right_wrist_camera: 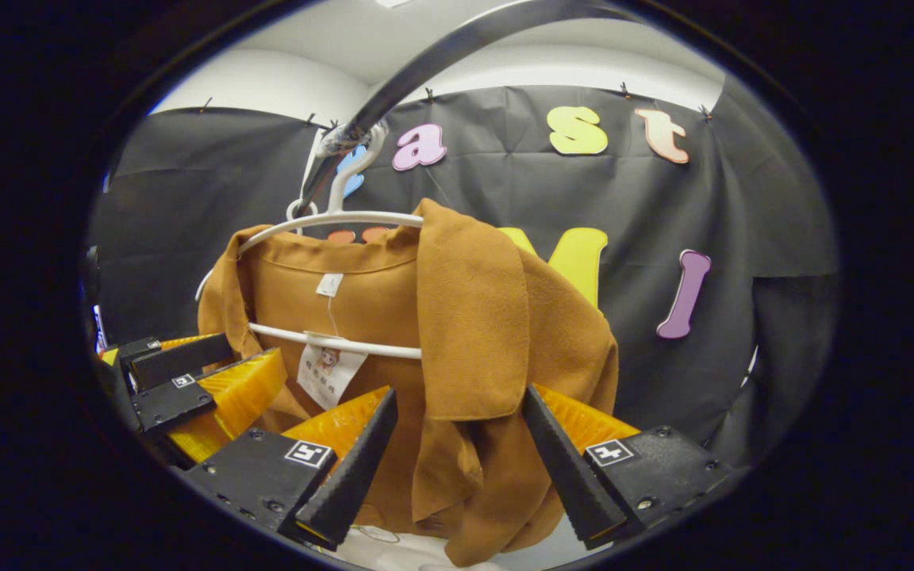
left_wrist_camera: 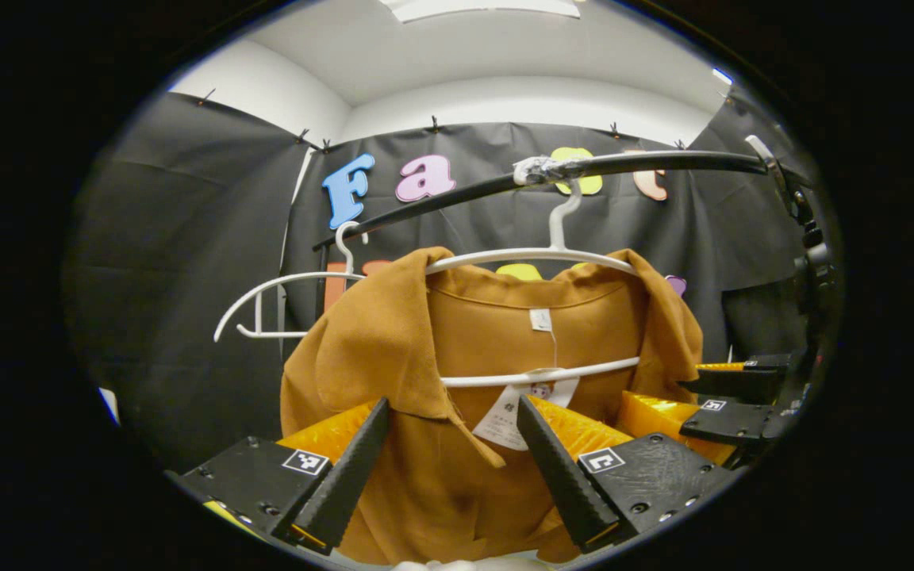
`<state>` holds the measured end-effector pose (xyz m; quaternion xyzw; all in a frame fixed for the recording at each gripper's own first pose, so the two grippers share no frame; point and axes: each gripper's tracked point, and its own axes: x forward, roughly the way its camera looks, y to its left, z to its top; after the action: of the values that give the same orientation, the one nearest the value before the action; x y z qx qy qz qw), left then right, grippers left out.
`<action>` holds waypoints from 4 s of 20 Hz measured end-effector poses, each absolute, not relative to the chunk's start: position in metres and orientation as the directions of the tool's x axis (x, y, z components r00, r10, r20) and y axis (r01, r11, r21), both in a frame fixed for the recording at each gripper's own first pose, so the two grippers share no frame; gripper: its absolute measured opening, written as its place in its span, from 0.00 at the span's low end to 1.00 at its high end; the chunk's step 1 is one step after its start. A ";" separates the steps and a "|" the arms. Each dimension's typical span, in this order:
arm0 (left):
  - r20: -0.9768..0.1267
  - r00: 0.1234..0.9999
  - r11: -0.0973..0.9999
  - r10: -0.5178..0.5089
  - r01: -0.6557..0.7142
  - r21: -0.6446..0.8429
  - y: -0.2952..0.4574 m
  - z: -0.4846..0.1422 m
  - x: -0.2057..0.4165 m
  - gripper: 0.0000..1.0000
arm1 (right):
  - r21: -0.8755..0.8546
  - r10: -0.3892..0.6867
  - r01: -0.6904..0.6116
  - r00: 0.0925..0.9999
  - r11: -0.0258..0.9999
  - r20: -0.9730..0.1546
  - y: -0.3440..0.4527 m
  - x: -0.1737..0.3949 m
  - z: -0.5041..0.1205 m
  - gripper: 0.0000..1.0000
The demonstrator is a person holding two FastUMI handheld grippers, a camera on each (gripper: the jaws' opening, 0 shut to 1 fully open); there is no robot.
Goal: Grasp the clothes on the hanger with both hands and then place them into the laundry hamper below.
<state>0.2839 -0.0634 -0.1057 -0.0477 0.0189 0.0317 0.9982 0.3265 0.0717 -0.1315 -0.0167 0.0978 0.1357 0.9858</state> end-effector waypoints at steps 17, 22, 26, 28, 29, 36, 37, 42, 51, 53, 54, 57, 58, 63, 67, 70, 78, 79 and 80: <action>-0.159 0.984 0.992 0.077 -0.091 -0.082 -0.037 -0.142 0.302 0.06 | 0.192 0.399 -0.359 0.885 0.913 -0.242 0.070 0.357 -0.161 0.06; -0.155 0.987 0.997 0.036 -0.045 -0.056 -0.040 -0.142 0.303 0.00 | 0.268 0.506 -0.447 0.834 0.854 -0.221 0.079 0.352 -0.158 0.06; -0.155 0.987 0.996 0.047 -0.057 -0.064 -0.029 -0.141 0.297 0.00 | 0.399 0.657 -0.559 0.735 0.727 -0.167 0.093 0.341 -0.153 0.06; -0.153 0.987 0.995 0.057 -0.069 -0.073 -0.022 -0.138 0.293 0.00 | 0.491 0.708 -0.576 0.695 0.653 -0.126 0.094 0.334 -0.147 0.06; -0.150 0.987 0.994 0.058 -0.071 -0.084 -0.018 -0.137 0.290 0.00 | 0.530 0.733 -0.589 0.673 0.610 -0.096 0.092 0.330 -0.140 0.06; -0.087 0.993 0.982 0.085 -0.098 -0.163 0.010 -0.098 0.274 0.00 | 0.610 0.819 -0.674 0.569 0.416 0.071 0.096 0.302 -0.091 0.06; -0.070 0.993 0.980 0.092 -0.103 -0.172 0.016 -0.090 0.274 0.00 | 0.624 0.817 -0.670 0.571 0.403 0.085 0.095 0.303 -0.087 0.06; -0.014 0.992 0.966 0.124 -0.124 -0.227 0.044 -0.057 0.272 0.00 | 0.713 0.797 -0.640 0.573 0.287 0.193 0.085 0.309 -0.066 0.06; -0.006 0.994 0.962 0.111 -0.109 -0.249 0.069 -0.046 0.282 0.00 | 0.810 0.704 -0.555 0.652 0.192 0.280 0.045 0.330 -0.052 0.05; -0.009 0.994 0.959 0.106 -0.104 -0.263 0.075 -0.042 0.287 0.05 | 0.816 0.687 -0.546 0.668 0.190 0.287 0.036 0.332 -0.047 0.05; -0.007 0.995 0.957 0.104 -0.102 -0.271 0.078 -0.039 0.289 0.05 | 0.814 0.677 -0.547 0.676 0.195 0.292 0.032 0.335 -0.045 0.06; 0.004 0.995 0.954 0.103 -0.098 -0.285 0.087 -0.030 0.295 0.00 | 0.820 0.646 -0.535 0.703 0.203 0.298 0.022 0.346 -0.038 0.05; 0.008 0.995 0.956 0.099 -0.093 -0.280 0.088 -0.028 0.296 0.00 | 0.819 0.632 -0.531 0.716 0.217 0.296 0.019 0.352 -0.038 0.05; -0.032 0.998 0.965 0.049 -0.056 -0.258 0.086 -0.043 0.306 0.00 | 0.804 0.567 -0.494 0.785 0.330 0.250 0.002 0.367 -0.043 0.05; -0.054 0.999 0.954 0.002 -0.019 -0.300 0.074 -0.056 0.310 0.05 | 0.813 0.522 -0.442 0.827 0.378 0.208 -0.013 0.378 -0.055 0.05; -0.065 0.998 0.943 -0.026 0.003 -0.331 0.070 -0.062 0.315 0.05 | 0.765 0.510 -0.421 0.848 0.488 0.142 -0.019 0.385 -0.069 0.05; -0.063 0.994 0.910 -0.084 0.051 -0.411 0.071 -0.077 0.313 0.00 | 0.762 0.499 -0.360 0.865 0.538 0.056 -0.025 0.390 -0.093 0.06; -0.060 0.994 0.901 -0.092 0.057 -0.429 0.069 -0.078 0.314 0.05 | 0.756 0.504 -0.365 0.862 0.544 0.053 -0.026 0.391 -0.095 0.06; -0.063 0.993 0.893 -0.103 0.064 -0.446 0.068 -0.080 0.315 0.00 | 0.760 0.505 -0.365 0.861 0.538 0.056 -0.027 0.393 -0.095 0.06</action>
<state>0.3155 0.0679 -0.0802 -0.2275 0.0426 -0.0431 0.9719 0.3931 -0.0273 -0.0947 0.4112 0.0854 0.2492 0.8726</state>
